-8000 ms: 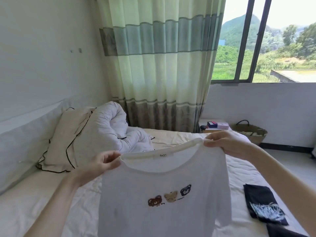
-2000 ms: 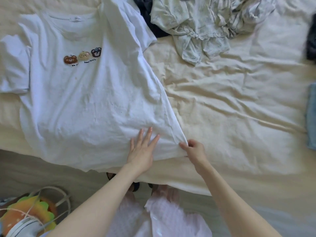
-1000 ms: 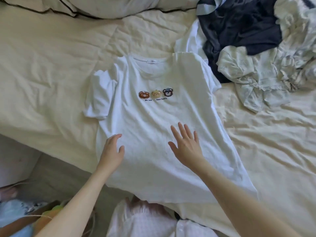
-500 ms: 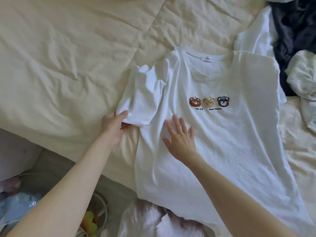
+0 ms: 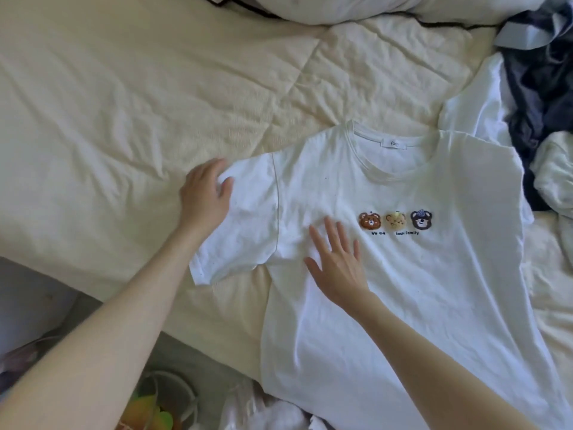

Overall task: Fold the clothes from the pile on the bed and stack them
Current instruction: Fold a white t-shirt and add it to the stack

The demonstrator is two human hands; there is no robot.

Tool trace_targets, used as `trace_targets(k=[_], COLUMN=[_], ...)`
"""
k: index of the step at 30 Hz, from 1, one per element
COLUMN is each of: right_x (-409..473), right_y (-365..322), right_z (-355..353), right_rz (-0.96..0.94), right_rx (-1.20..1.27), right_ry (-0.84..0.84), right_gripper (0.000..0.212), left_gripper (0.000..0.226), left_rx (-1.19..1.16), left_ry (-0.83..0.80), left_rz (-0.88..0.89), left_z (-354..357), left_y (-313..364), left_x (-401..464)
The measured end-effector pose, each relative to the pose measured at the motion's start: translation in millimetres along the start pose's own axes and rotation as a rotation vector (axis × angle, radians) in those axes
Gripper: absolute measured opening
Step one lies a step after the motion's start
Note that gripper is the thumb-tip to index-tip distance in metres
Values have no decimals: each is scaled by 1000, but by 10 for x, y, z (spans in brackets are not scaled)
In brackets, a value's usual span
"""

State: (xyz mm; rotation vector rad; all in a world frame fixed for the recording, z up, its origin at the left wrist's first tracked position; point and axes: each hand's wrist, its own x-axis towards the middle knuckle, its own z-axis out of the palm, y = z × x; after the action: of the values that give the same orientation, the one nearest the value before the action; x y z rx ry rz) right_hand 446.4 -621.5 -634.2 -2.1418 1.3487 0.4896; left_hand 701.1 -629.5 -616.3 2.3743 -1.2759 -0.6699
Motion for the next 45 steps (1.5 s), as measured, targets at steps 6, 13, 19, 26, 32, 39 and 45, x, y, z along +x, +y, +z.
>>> trace_targets(k=[6,13,19,26,32,39,45], right_x=[246,348,207,279,428,379,395], right_y=[-155,-249,-527,-1103,-1440,-1520,-1655], right_z=[-148,-223,-94,162,123,290,330], right_rz=[-124,-224,-377,-585,-603,-494,-444], right_rx=[-34,-53,-87,-396,-94,-100,-194], right_ry=[17,117,267,57,479,16,134], right_gripper=[61,59,64,63,39,56,58], left_gripper=[29,25,33,21,17,51,18], left_rx=[84,-115,-398,-137,-251,-579,-593], left_ry=[-242,-78,-508,-335,-207,-198,-97], left_rz=[-13,107,-200,-143,-110,-512,-520], left_z=[86,-85,-338,-558,-747,-537,-399], left_y=[244,56,-421,-477,-439,-656,-682], left_x=[563,548,639,744,820,623,464])
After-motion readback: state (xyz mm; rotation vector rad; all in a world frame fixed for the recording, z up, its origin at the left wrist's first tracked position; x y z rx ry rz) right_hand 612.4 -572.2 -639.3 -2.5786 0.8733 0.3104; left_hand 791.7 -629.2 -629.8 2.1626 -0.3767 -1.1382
